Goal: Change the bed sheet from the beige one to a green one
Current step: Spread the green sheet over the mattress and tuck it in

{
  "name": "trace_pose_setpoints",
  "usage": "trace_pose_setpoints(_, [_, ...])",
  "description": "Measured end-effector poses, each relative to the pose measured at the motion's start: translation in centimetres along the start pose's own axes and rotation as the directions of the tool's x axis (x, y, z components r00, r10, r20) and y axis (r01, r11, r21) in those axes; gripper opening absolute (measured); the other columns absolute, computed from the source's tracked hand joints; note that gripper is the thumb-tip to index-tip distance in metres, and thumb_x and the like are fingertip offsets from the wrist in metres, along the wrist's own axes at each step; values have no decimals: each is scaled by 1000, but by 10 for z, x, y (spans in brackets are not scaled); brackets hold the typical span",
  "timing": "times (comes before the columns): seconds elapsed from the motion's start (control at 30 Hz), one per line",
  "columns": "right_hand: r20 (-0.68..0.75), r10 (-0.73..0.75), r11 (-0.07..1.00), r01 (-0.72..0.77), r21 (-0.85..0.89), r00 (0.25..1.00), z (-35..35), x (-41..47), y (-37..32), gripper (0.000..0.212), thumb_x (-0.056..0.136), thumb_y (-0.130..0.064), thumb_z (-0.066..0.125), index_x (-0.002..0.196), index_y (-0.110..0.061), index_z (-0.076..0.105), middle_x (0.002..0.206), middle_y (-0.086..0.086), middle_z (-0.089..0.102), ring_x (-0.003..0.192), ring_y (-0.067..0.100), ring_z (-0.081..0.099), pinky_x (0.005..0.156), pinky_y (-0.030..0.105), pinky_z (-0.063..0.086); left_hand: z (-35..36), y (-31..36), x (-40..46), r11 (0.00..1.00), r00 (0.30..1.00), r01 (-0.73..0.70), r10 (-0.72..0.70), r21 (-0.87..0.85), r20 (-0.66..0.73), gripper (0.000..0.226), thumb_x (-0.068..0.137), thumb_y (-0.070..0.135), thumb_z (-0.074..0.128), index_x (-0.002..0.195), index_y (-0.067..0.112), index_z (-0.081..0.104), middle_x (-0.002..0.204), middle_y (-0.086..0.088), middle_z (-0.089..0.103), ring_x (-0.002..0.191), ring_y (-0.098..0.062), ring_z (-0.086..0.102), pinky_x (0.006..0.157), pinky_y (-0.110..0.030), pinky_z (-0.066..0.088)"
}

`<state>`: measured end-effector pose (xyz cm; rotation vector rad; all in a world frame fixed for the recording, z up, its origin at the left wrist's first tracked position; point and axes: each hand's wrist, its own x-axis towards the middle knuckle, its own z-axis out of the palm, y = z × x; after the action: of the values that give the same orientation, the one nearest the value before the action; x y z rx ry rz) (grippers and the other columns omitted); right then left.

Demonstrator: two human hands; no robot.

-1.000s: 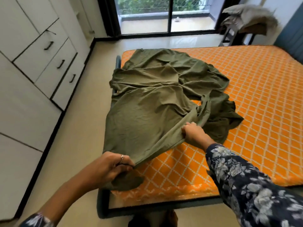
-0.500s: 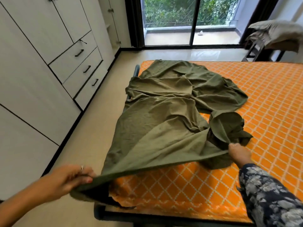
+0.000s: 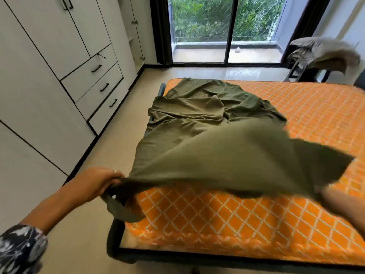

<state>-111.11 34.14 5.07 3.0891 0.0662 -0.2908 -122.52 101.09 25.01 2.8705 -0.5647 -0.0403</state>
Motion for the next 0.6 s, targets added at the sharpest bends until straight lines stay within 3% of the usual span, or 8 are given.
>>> trace_pose_setpoints(0.07, [311,-170,982,186,-25,935,-5,-62,13,16,88,-44,45,94,-30,52,113,3,65,107,20,61,78,22,42,25,-7,-15,996,989,66,-72,54,133,10,86,25,68,91,34,67,72,20,59,66,2,55,62,-18,47])
trace_pose_setpoints(0.1, [377,-68,991,107,-84,924,-24,-93,6,11,91,-35,50,81,-32,49,100,-2,65,103,20,62,71,23,40,36,-6,-22,993,975,95,-108,75,196,10,87,24,67,91,33,68,75,18,60,70,1,56,65,-16,45])
trace_pose_setpoints(0.17, [162,17,1000,-21,21,987,-37,-115,2,25,84,-11,60,70,-31,53,77,-4,49,89,31,63,68,35,44,45,7,-34,984,952,139,-163,107,259,11,92,28,59,92,37,66,85,15,64,80,-1,59,67,-13,41])
trace_pose_setpoints(0.23, [-142,87,974,-55,218,986,-54,-122,-2,15,72,3,64,77,-11,67,84,5,49,82,39,60,68,40,44,49,16,-38,969,941,184,-222,164,254,19,93,25,56,90,43,57,92,12,66,86,-5,61,61,-11,34])
trace_pose_setpoints(0.33, [-242,146,768,44,639,959,-82,-144,-48,21,70,-9,54,83,-13,71,88,9,64,84,11,61,73,28,41,73,33,-39,900,841,276,-396,337,369,14,92,29,53,103,37,56,108,11,61,98,-6,57,62,-13,37])
trace_pose_setpoints(0.4, [-263,86,661,142,737,961,-97,-150,-96,20,77,-11,54,77,-25,67,78,-5,67,74,-10,57,67,20,42,108,29,-35,865,748,358,-491,351,446,41,79,47,57,117,33,56,122,8,60,107,-11,58,86,-26,49])
trace_pose_setpoints(0.53, [-241,-184,724,297,623,953,-91,-156,-175,26,80,-26,47,89,-12,66,90,3,70,89,20,64,67,28,40,143,158,-6,850,747,497,-318,-173,584,63,76,75,52,100,20,68,101,5,70,91,-10,66,80,-27,53])
trace_pose_setpoints(0.6, [-223,-283,788,359,501,933,-85,-162,-194,26,80,-26,48,96,-11,63,97,9,68,95,29,63,71,33,44,134,272,12,545,647,694,-183,-471,741,98,59,97,27,90,14,71,87,0,74,81,-10,69,68,-23,52])
